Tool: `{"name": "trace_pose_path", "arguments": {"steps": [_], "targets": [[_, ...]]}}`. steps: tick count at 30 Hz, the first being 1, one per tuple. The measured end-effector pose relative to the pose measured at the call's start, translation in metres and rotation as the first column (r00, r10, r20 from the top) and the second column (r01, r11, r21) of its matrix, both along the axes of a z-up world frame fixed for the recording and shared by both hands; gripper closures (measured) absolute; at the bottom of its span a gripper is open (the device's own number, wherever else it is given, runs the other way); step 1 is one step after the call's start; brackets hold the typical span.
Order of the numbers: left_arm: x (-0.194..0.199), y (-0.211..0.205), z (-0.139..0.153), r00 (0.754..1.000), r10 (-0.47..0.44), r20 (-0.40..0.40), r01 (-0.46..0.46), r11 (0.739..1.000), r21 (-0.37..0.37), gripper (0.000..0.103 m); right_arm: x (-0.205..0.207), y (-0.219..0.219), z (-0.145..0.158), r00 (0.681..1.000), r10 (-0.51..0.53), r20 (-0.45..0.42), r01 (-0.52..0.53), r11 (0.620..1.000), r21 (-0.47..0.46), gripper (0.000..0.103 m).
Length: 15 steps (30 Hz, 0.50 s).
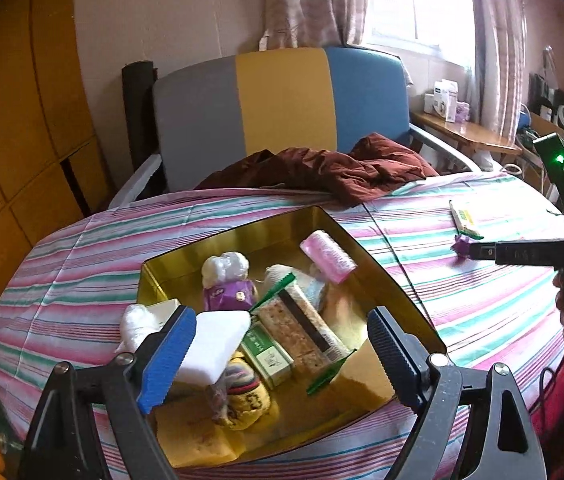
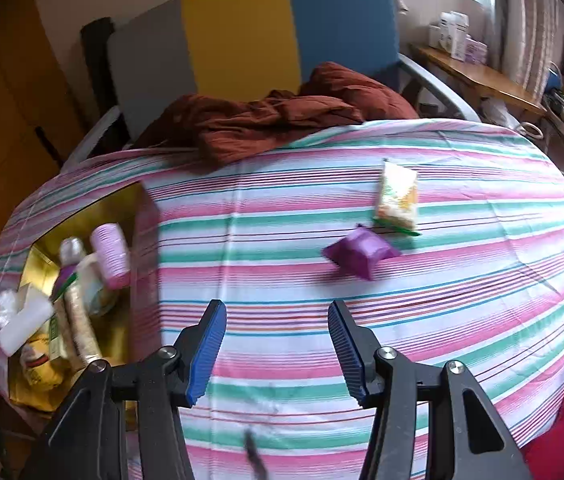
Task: Organize objects
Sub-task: 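Grasp the WEIDAN cracker packet with the right tool while the left tool approaches the purple packet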
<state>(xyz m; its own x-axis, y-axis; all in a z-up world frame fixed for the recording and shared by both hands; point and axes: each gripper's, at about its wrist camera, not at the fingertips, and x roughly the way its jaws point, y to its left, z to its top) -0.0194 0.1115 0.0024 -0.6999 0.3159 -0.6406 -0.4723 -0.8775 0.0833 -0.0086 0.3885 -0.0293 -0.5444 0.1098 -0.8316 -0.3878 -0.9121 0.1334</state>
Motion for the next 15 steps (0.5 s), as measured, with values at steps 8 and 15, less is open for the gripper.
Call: {"name": "trace_pose_path", "arguments": {"steps": [8, 15], "targets": [[-0.001, 0.021, -0.003, 0.999, -0.044, 0.005, 0.044, 0.999, -0.019, 0.015, 0.000, 0.044, -0.008, 0.995, -0.092, 0.029, 0.093, 0.995, -0.023, 0.050], [-0.002, 0.038, -0.007, 0.997, -0.076, 0.014, 0.076, 0.997, -0.031, 0.015, -0.003, 0.073, -0.014, 0.988, -0.146, 0.046, 0.148, 0.988, -0.037, 0.050]]}}
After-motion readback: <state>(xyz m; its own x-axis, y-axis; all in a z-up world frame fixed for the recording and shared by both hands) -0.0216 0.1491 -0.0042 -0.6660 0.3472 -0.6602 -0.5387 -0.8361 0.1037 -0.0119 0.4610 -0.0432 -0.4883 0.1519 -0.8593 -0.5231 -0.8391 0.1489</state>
